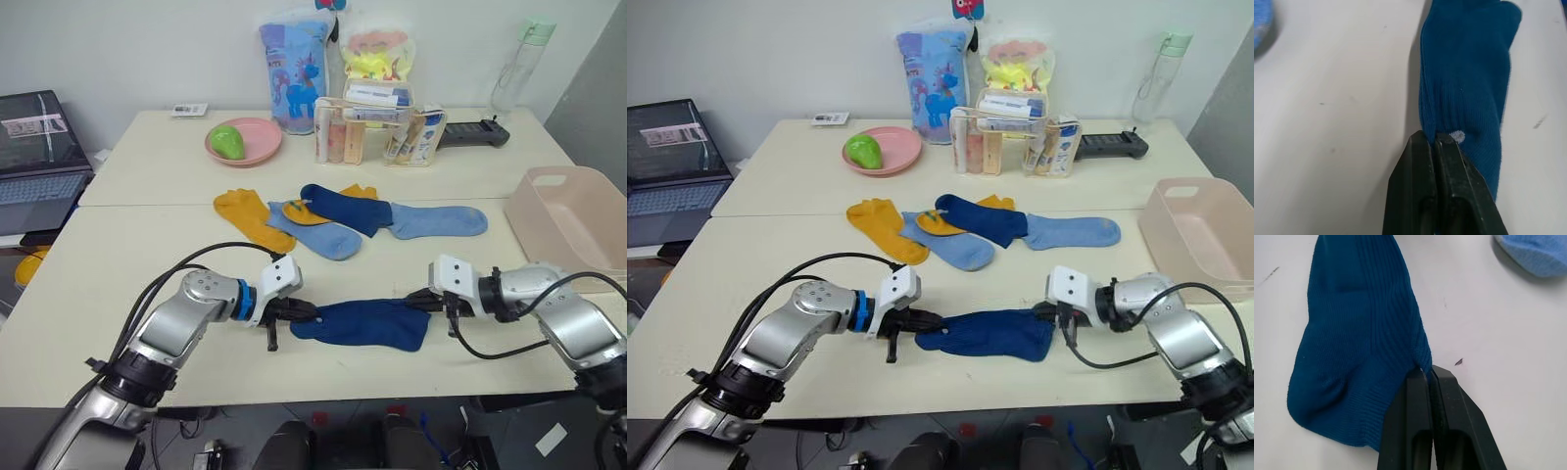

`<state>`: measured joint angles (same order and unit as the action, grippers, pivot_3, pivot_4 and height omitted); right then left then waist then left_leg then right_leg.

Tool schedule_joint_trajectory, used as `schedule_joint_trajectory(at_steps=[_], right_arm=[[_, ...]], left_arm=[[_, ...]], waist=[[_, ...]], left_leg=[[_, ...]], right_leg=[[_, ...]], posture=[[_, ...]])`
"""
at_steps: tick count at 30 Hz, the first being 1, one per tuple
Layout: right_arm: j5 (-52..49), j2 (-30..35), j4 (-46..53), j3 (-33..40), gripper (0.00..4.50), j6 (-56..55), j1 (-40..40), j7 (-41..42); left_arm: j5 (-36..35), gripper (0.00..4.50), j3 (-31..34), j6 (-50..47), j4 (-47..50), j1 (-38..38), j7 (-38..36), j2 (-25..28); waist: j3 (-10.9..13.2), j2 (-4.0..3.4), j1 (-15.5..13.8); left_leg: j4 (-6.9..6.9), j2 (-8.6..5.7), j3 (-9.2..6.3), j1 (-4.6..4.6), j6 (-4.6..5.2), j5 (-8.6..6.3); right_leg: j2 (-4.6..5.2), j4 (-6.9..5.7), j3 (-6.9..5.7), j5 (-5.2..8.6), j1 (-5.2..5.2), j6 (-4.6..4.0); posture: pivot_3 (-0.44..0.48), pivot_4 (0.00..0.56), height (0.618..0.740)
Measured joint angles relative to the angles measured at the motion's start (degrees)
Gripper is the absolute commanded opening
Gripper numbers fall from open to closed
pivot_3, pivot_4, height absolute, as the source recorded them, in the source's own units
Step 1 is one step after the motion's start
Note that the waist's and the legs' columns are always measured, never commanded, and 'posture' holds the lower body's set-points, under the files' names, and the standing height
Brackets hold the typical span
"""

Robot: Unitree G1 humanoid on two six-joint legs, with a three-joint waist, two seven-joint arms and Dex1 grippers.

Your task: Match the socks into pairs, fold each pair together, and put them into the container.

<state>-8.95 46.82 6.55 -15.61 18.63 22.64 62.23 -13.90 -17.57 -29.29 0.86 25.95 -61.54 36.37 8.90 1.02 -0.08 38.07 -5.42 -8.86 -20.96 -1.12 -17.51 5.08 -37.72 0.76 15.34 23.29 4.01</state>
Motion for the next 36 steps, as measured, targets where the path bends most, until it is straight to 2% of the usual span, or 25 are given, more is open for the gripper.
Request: schedule_joint_trajectory(at_steps=[3, 8, 10, 12, 14, 17, 21, 24, 30, 33, 36], right_arm=[[0.7, -0.6, -0.7, 0.4, 0.69, -0.6, 0.4, -0.3], [-0.3, -0.6, -0.4, 3.6, 2.35, 1.0, -0.1, -0.5], [-2.1, -0.4, 0.4, 7.0, 2.99, 3.2, -1.9, -1.4], [-4.2, 0.0, 1.4, 10.4, 3.0, 6.3, -3.9, -2.4], [-7.2, 0.0, 4.8, 14.5, 3.0, 10.9, -7.8, -3.8], [-10.3, 0.0, 9.1, 17.0, 3.0, 15.7, -13.2, -5.3], [-12.7, -1.0, 13.3, 18.3, 3.0, 19.9, -16.5, -8.1], [-13.8, -4.4, 16.1, 19.1, 3.0, 22.6, -18.6, -12.3], [-14.3, -6.4, 17.9, 17.4, 3.0, 24.0, -21.2, -15.8], [-14.3, -6.4, 17.9, 16.7, 2.45, 23.9, -21.5, -16.1], [-14.4, -6.4, 17.9, 16.7, 1.36, 23.8, -21.4, -16.1]], left_arm=[[0.8, 1.84, 0.4, 1.5, -1.9, 1.5, 1.8, -1.6], [0.7, 3.38, 1.9, 3.3, -2.9, 1.3, 2.7, -2.5], [0.6, 4.0, 4.6, 4.6, -3.8, 0.2, 4.5, -2.5], [0.4, 4.44, 8.1, 5.1, -4.8, -0.9, 6.2, -2.2], [-1.4, 4.44, 12.4, 4.6, -4.6, -2.8, 7.2, -2.0], [-4.3, 4.44, 15.1, 1.9, -1.4, -7.0, 6.9, -1.3], [-6.8, 4.44, 15.7, -1.6, 2.1, -10.4, 7.3, -1.8], [-8.8, 4.44, 16.1, -4.1, 5.1, -13.4, 8.9, -3.2], [-7.9, 4.44, 14.4, -3.8, 7.1, -15.7, 9.6, -2.7], [-7.2, 3.9, 13.8, -3.2, 7.2, -15.7, 9.6, -2.2], [-7.3, 2.97, 13.4, -3.2, 7.2, -15.8, 9.5, -2.1]], waist=[[0.0, 0.0, 0.1], [0.0, 0.0, 0.2], [0.0, 0.0, 0.1], [0.0, 0.0, 0.1], [0.0, -0.01, 0.1], [0.0, -0.01, 0.1], [0.0, -0.02, 0.1], [0.0, -0.01, 0.1], [-0.1, -0.07, 0.0], [-0.1, -0.08, 0.0], [-0.1, -0.08, 0.0]], left_leg=[[-0.01, -0.01, 0.03, -0.01, 0.0, 0.0], [-0.03, 0.01, 0.01, -0.01, -0.01, 0.0], [-0.02, 0.01, 0.0, -0.01, -0.01, 0.0], [-0.03, 0.01, 0.0, -0.01, -0.01, 0.0], [-0.03, 0.01, -0.02, -0.01, -0.01, 0.0], [-0.04, -0.01, -0.02, -0.01, -0.02, -0.01], [-0.02, -0.01, -0.05, 0.03, -0.01, -0.01], [-0.04, 0.01, -0.08, 0.03, -0.02, -0.02], [-0.03, -0.01, -0.08, 0.06, -0.03, -0.02], [-0.04, -0.01, -0.05, 0.06, -0.03, -0.02], [-0.04, -0.01, -0.06, 0.06, -0.03, -0.02]], right_leg=[[0.01, 0.03, 0.03, 0.0, 0.02, 0.0], [0.03, 0.0, 0.05, 0.0, 0.06, 0.0], [0.04, 0.0, 0.06, 0.0, 0.06, 0.0], [0.06, 0.0, 0.06, 0.0, 0.06, 0.0], [0.07, 0.01, 0.06, 0.0, 0.06, 0.0], [0.09, 0.01, 0.09, 0.0, 0.05, 0.0], [0.09, -0.07, 0.1, 0.0, 0.02, 0.0], [0.09, -0.04, 0.11, 0.0, 0.02, 0.0], [0.09, -0.03, 0.09, 0.0, -0.02, 0.0], [0.08, -0.03, 0.09, 0.0, -0.02, 0.0], [0.08, -0.02, 0.09, 0.0, -0.02, 0.0]], posture=[[0.0, 0.15, 0.74], [0.0, 0.15, 0.74], [0.0, 0.15, 0.74], [0.0, 0.15, 0.74], [0.0, 0.15, 0.74], [0.0, 0.15, 0.74], [0.0, 0.15, 0.74], [0.0, 0.15, 0.74], [0.0, 0.15, 0.74], [0.0, 0.15, 0.74], [0.0, 0.15, 0.74]])
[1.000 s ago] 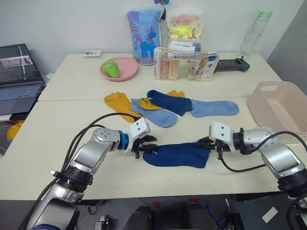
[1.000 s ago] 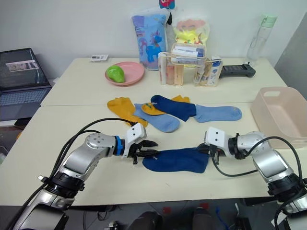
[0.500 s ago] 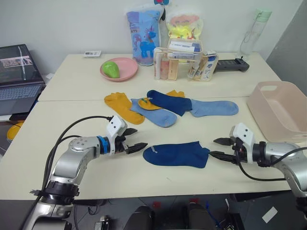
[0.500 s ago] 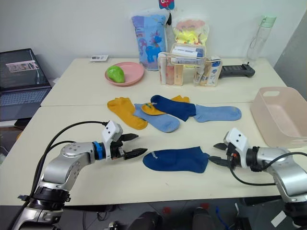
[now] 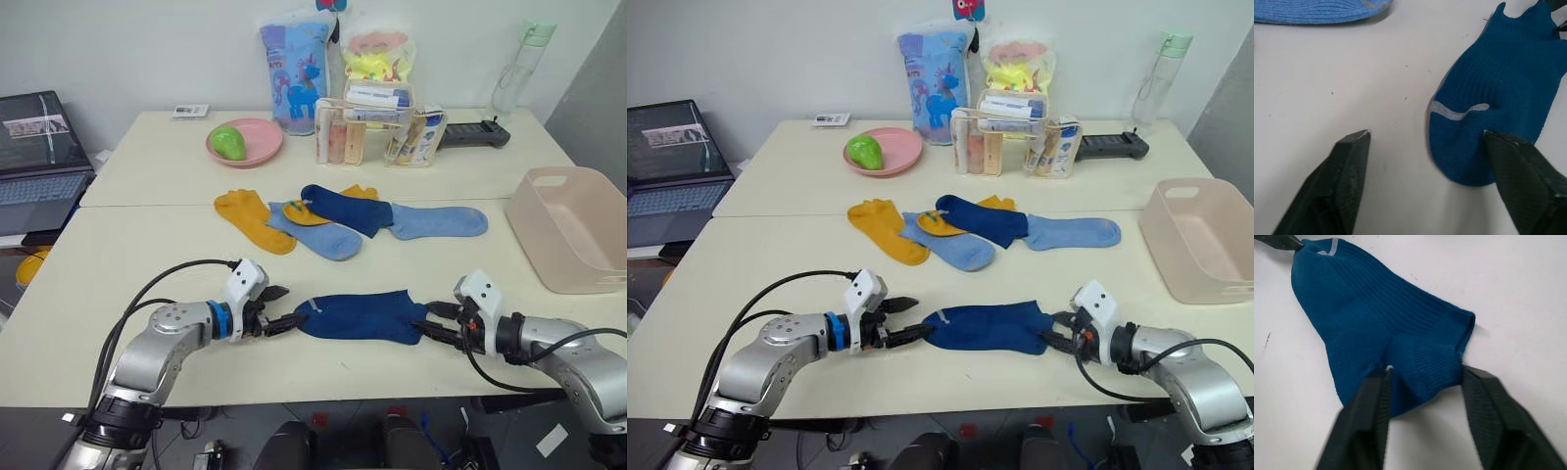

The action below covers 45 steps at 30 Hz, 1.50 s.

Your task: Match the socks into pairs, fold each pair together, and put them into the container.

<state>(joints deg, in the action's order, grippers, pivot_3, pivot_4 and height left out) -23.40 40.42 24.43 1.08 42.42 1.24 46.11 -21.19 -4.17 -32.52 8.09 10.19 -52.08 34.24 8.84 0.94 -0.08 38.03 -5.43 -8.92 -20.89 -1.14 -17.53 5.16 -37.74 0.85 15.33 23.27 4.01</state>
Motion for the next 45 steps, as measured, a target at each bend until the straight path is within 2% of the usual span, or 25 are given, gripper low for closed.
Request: schedule_joint_trajectory(at_steps=[4, 9, 10, 16, 24, 37, 38, 40, 41, 45], right_arm=[[-0.2, 0.0, 0.0, 0.0, 0.0, -0.1, 0.0, 0.0], [-0.4, 0.1, 0.0, 0.0, 0.0, -0.3, 0.3, 0.1], [-0.5, 0.1, 0.0, 0.0, 0.0, -0.3, 0.4, 0.1], [-1.1, 1.1, 0.0, -0.1, 0.0, 0.1, 0.4, 0.7], [-4.6, 6.5, 1.2, 1.9, 0.0, 2.2, -1.4, 3.8], [-3.0, 7.2, -0.2, 1.6, 0.0, -0.8, -1.9, 3.6], [-2.6, 7.2, -0.2, 1.5, 0.23, -1.2, -1.9, 3.5], [-2.1, 7.1, -0.4, 1.5, 0.65, -2.4, -1.9, 3.5], [-1.8, 7.1, -0.6, 1.5, 1.04, -2.9, -1.9, 3.5], [-0.4, 6.9, -1.1, 2.0, 2.45, -4.3, -2.0, 2.1]], left_arm=[[-0.4, 1.69, -0.1, -0.8, 0.3, -0.6, -1.0, 0.5], [-1.2, 0.09, -0.1, -2.2, 1.6, -2.0, -1.2, 0.7], [-1.4, 0.04, -0.1, -2.4, 2.0, -2.3, -1.2, 0.7], [-1.8, 0.04, -0.1, -3.4, 3.4, -3.3, -1.1, 0.8], [-4.5, 0.04, -0.5, -6.7, 9.5, -5.6, -1.1, 1.0], [0.7, 0.04, -4.9, -0.2, 6.8, -4.7, 0.3, 0.3], [1.2, 0.01, -5.0, 0.6, 6.7, -4.6, 0.4, 0.2], [1.5, 0.42, -5.0, 1.6, 6.2, -4.5, 1.3, -0.6], [1.4, 0.65, -5.0, 1.7, 6.0, -4.5, 1.4, -0.8], [1.0, 1.88, -4.3, 2.4, 6.0, -4.5, 1.5, -0.7]], waist=[[0.0, 0.0, 0.0], [0.0, 0.0, 0.0], [0.0, 0.0, 0.0], [0.0, 0.0, 0.0], [0.0, 0.0, 0.0], [0.0, 0.01, -0.1], [0.0, 0.01, -0.1], [0.0, 0.01, -0.2], [0.0, 0.01, -0.2], [0.0, 0.01, -0.2]], left_leg=[[-0.01, 0.01, 0.0, 0.0, 0.0, 0.0], [-0.01, 0.01, -0.01, 0.0, 0.0, 0.0], [-0.01, 0.01, 0.0, 0.0, 0.0, 0.0], [-0.02, 0.0, 0.0, 0.0, 0.0, 0.0], [-0.03, 0.01, -0.04, -0.01, 0.01, -0.01], [-0.02, 0.01, -0.01, -0.01, 0.01, -0.01], [-0.02, 0.01, -0.01, -0.01, 0.01, -0.01], [-0.02, 0.01, 0.0, -0.01, 0.01, -0.01], [-0.02, 0.01, -0.01, -0.01, 0.01, -0.01], [-0.02, 0.01, -0.01, -0.01, 0.01, -0.01]], right_leg=[[0.0, 0.0, 0.0, 0.0, 0.0, 0.0], [0.0, 0.01, 0.0, 0.0, 0.0, 0.0], [0.0, 0.01, 0.0, 0.0, 0.0, 0.0], [0.0, 0.01, 0.01, 0.0, 0.0, 0.0], [0.0, 0.04, 0.0, 0.0, -0.02, 0.0], [0.0, 0.04, -0.01, 0.0, -0.02, 0.0], [0.0, 0.04, -0.01, 0.0, -0.02, 0.0], [0.0, 0.04, 0.0, 0.0, -0.03, 0.0], [0.0, 0.04, -0.01, 0.0, -0.02, 0.0], [0.0, 0.04, -0.01, 0.0, -0.02, 0.0]], posture=[[0.0, 0.15, 0.74], [0.0, 0.15, 0.74], [0.0, 0.15, 0.74], [0.0, 0.15, 0.74], [0.0, 0.15, 0.74], [0.0, 0.15, 0.74], [0.0, 0.15, 0.74], [0.0, 0.15, 0.74], [0.0, 0.15, 0.74], [0.0, 0.15, 0.74]])
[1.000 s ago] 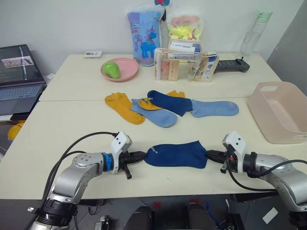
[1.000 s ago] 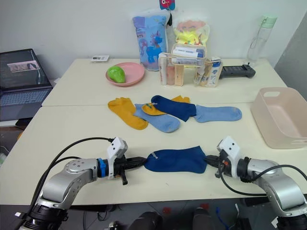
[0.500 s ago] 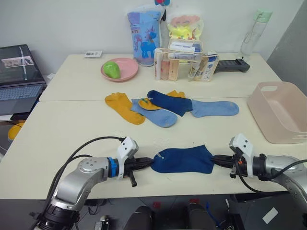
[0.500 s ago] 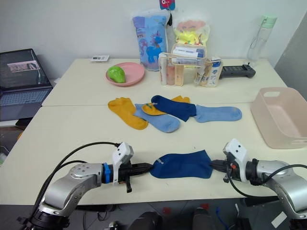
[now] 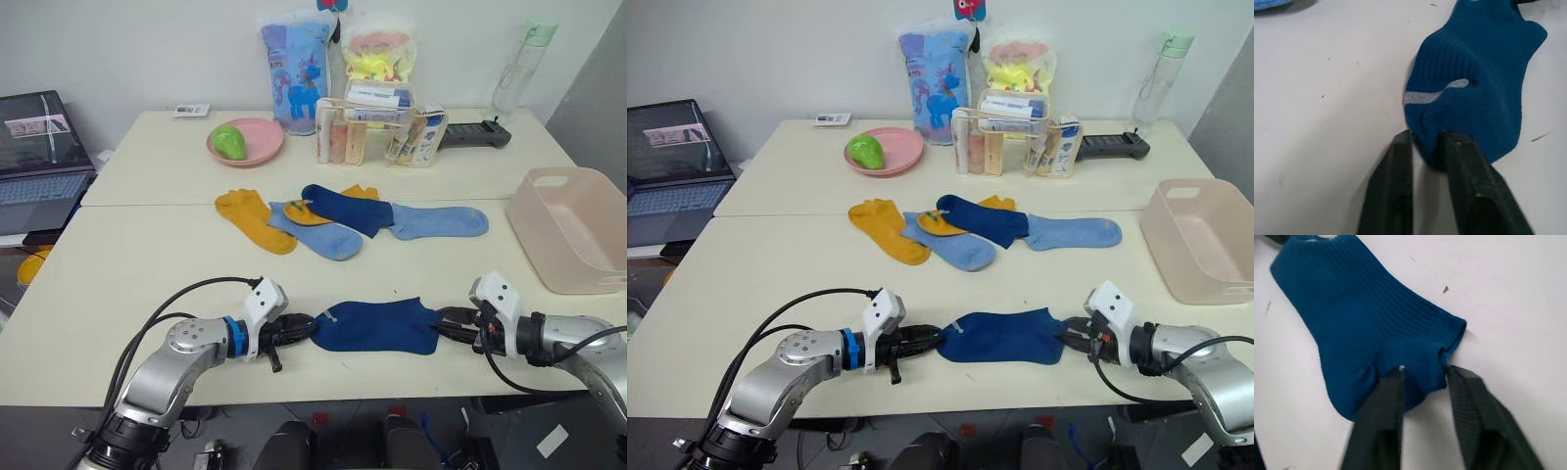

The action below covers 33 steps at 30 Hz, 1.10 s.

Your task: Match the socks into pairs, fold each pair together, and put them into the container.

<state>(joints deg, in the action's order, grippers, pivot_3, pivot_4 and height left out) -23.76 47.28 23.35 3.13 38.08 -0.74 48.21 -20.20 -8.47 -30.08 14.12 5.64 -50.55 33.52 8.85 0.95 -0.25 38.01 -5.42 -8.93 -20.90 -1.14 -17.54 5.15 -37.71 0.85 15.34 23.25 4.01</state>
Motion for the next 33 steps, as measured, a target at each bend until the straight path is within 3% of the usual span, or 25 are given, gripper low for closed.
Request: schedule_joint_trajectory(at_steps=[1, 5, 9, 12, 16, 17, 23, 28, 33], right_arm=[[-0.1, -0.4, 0.0, 0.7, 2.45, -0.3, 0.0, -0.5], [-2.0, -1.2, 1.3, 5.2, 2.45, -0.7, 0.8, -1.2], [-2.3, -2.6, 4.3, 4.0, 2.45, -0.8, 2.2, -2.1], [-1.4, -4.3, 5.4, -0.1, 1.83, -1.3, 3.9, -3.0], [3.6, -5.3, 5.8, -7.9, 0.41, -5.4, 4.8, -3.2], [5.7, -5.3, 5.2, -9.6, 0.03, -7.1, 4.7, -3.3], [11.9, -5.9, -0.8, -14.0, 0.01, -12.5, 3.8, -3.5], [13.4, -6.9, -2.3, -13.3, 0.01, -14.0, 2.4, -4.5], [12.8, -2.4, -2.1, -8.0, 0.01, -18.1, -3.1, -1.9]], left_arm=[[-0.3, 2.15, 1.0, -0.3, 0.0, 0.1, 0.3, 0.0], [-2.3, 2.15, 5.4, -0.9, 0.6, 1.2, -0.8, 3.2], [-2.4, 1.98, 5.0, 1.2, 1.3, 3.1, -2.7, 2.9], [-2.1, 1.24, 3.0, 4.1, 0.7, 5.5, -3.4, 0.2], [-0.4, 0.0, -2.8, 7.9, 0.6, 8.3, -6.2, -2.1], [1.2, 0.0, -4.7, 9.4, 0.2, 8.8, -6.9, -2.1], [9.4, 0.0, -11.7, 15.4, -6.6, 9.6, -7.5, -2.3], [12.0, 0.0, -11.9, 18.6, -9.3, 9.8, -7.3, -2.3], [10.6, 0.0, -9.8, 18.3, -9.2, 8.8, -7.8, -1.8]], waist=[[0.0, 0.0, 0.0], [0.0, 0.0, 0.0], [0.0, 0.0, -0.1], [0.0, 0.0, 0.0], [0.0, 0.0, 0.0], [0.0, 0.0, 0.0], [0.0, 0.0, 0.1], [0.0, 0.0, 0.0], [0.0, 0.02, -0.3]], left_leg=[[0.0, 0.0, 0.0, 0.0, 0.0, 0.0], [-0.01, 0.0, 0.01, 0.0, 0.0, 0.0], [0.0, 0.0, -0.02, 0.0, 0.0, 0.0], [0.01, -0.01, 0.02, 0.0, 0.0, 0.0], [0.0, -0.01, 0.03, -0.01, -0.01, 0.0], [0.0, -0.01, 0.06, -0.01, -0.01, 0.0], [0.0, -0.01, 0.05, 0.0, -0.01, 0.0], [0.01, -0.01, 0.03, 0.0, -0.01, 0.0], [0.03, -0.03, 0.03, 0.02, 0.0, 0.0]], right_leg=[[0.0, 0.0, 0.0, 0.0, 0.01, 0.0], [0.0, 0.01, 0.0, 0.0, 0.01, 0.0], [0.0, 0.02, -0.02, 0.0, 0.0, 0.0], [0.0, 0.01, -0.01, 0.0, 0.0, 0.0], [0.0, 0.03, -0.01, 0.0, 0.01, 0.0], [-0.01, 0.03, -0.01, 0.0, 0.01, 0.0], [-0.07, 0.01, 0.0, 0.0, 0.02, 0.0], [-0.07, 0.01, 0.0, 0.0, 0.01, 0.0], [-0.07, 0.02, -0.01, 0.0, -0.03, 0.0]], posture=[[0.0, 0.15, 0.74], [0.0, 0.15, 0.74], [0.0, 0.15, 0.74], [0.0, 0.15, 0.74], [0.0, 0.15, 0.74], [0.0, 0.15, 0.74], [0.0, 0.15, 0.74], [0.0, 0.15, 0.74], [0.0, 0.15, 0.74]])
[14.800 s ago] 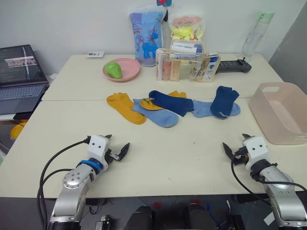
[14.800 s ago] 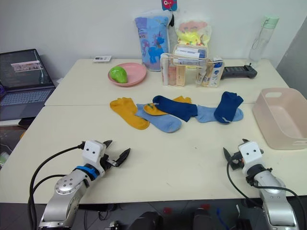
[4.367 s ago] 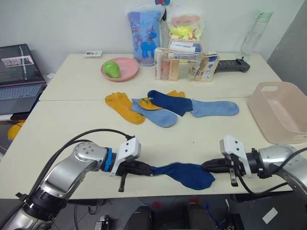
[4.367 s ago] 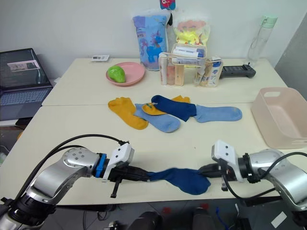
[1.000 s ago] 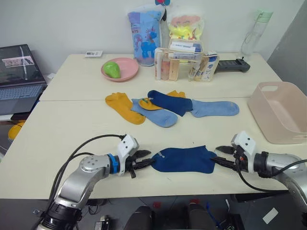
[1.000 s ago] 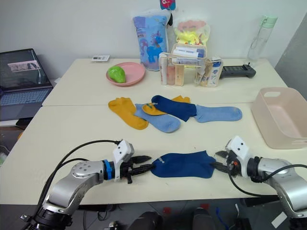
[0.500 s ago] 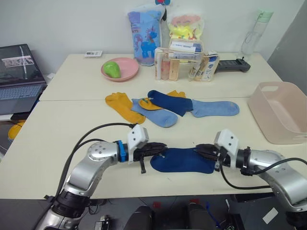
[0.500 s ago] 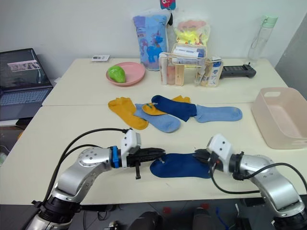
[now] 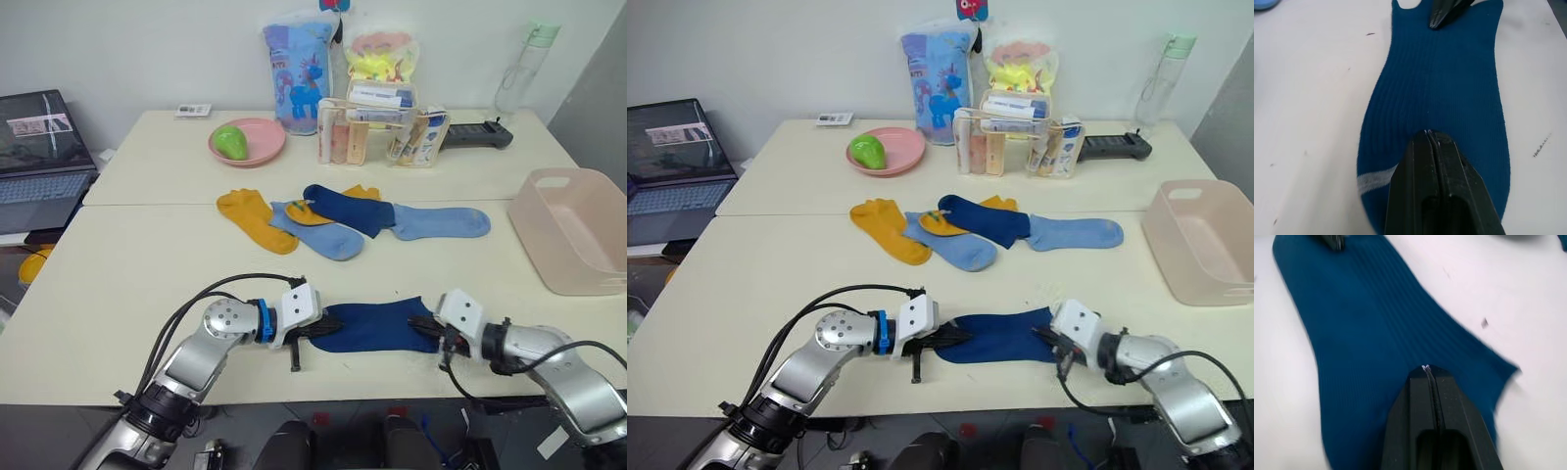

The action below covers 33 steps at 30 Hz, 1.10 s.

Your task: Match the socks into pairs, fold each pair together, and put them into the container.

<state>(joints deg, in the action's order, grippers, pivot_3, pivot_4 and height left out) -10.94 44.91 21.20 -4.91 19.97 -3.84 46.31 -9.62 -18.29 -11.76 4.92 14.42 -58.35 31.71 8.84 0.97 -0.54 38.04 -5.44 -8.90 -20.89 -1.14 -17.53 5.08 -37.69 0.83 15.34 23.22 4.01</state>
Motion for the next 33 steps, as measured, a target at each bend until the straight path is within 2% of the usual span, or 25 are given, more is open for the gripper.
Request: schedule_joint_trajectory(at_steps=[4, 10, 17, 21, 26, 33], right_arm=[[-3.7, -0.5, 0.5, 2.5, 0.01, 0.8, -1.2, 1.9], [-6.9, -1.7, 4.5, 3.0, 0.01, 3.3, 0.2, 2.1], [-1.2, -1.8, 3.6, -3.2, 0.01, 2.7, -0.1, 1.9], [1.0, 1.2, 3.2, -3.2, 0.01, -0.4, -0.6, 3.0], [0.1, 4.2, 2.1, -0.2, 0.01, -1.9, -2.1, 5.3], [-6.5, 3.7, 1.3, 6.4, 0.01, 3.1, -2.7, 6.6]], left_arm=[[-2.6, 0.0, 1.2, -1.7, 1.9, -0.3, -0.3, -0.2], [-2.6, 0.0, 1.2, -1.4, 2.8, -0.5, -1.5, 1.0], [-0.4, 0.0, 0.3, -1.3, 4.5, -0.8, -3.1, 4.0], [1.7, 0.0, 0.2, -0.1, 3.0, -0.8, -3.0, 4.3], [2.1, 0.0, 0.4, 2.2, 1.7, -1.4, -3.6, 5.0], [1.0, 0.0, 1.5, 2.5, 1.2, -1.7, -3.5, 5.0]], waist=[[0.0, 0.0, 0.2], [0.0, -0.01, 0.2], [0.0, -0.01, 0.1], [0.0, -0.01, 0.1], [0.0, 0.02, 0.1], [0.0, 0.02, 0.1]], left_leg=[[0.0, 0.03, 0.0, 0.01, 0.0, 0.0], [-0.01, 0.03, -0.02, 0.0, 0.0, 0.0], [-0.01, 0.0, -0.01, 0.0, 0.0, 0.0], [-0.01, 0.01, -0.02, 0.0, 0.0, 0.0], [0.0, 0.01, -0.02, 0.03, 0.0, 0.0], [-0.02, 0.05, -0.03, 0.02, 0.0, 0.0]], right_leg=[[0.0, -0.04, 0.01, 0.0, 0.01, 0.0], [0.0, -0.04, 0.0, 0.0, 0.02, 0.0], [-0.03, -0.02, 0.0, 0.0, 0.02, 0.0], [-0.04, -0.02, -0.02, 0.0, 0.01, 0.0], [-0.02, 0.0, -0.01, 0.0, -0.05, 0.0], [-0.01, -0.02, -0.01, 0.0, -0.02, 0.0]], posture=[[0.0, 0.15, 0.74], [0.0, 0.15, 0.74], [0.0, 0.15, 0.74], [0.0, 0.15, 0.74], [0.0, 0.15, 0.74], [0.0, 0.15, 0.74]])
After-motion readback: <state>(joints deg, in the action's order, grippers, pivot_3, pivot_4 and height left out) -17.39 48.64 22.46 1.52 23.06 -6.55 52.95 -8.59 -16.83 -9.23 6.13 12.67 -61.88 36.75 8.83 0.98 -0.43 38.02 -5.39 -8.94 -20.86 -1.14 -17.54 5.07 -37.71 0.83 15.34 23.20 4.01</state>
